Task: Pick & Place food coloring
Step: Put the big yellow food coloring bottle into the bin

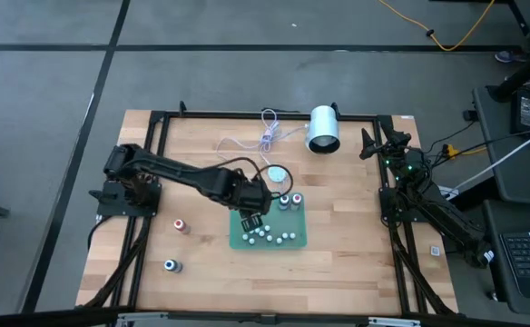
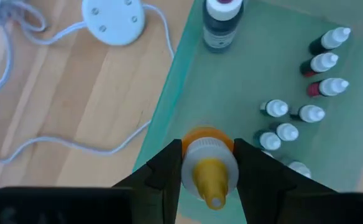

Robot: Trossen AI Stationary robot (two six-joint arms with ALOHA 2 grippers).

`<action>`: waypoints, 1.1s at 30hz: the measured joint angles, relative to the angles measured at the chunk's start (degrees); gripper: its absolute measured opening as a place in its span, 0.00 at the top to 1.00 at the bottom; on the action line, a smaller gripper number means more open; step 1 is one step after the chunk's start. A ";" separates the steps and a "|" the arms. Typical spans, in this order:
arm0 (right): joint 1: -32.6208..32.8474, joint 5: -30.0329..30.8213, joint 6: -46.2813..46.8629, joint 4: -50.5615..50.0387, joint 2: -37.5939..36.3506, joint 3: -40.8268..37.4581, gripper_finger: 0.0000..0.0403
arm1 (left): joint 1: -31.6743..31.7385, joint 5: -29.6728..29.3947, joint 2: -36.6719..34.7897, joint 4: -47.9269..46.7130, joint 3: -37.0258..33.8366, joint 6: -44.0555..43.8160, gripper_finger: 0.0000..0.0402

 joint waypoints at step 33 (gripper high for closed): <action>0.00 0.00 -0.01 0.00 0.00 0.00 0.05 | 7.33 6.09 14.00 9.15 6.34 15.57 0.62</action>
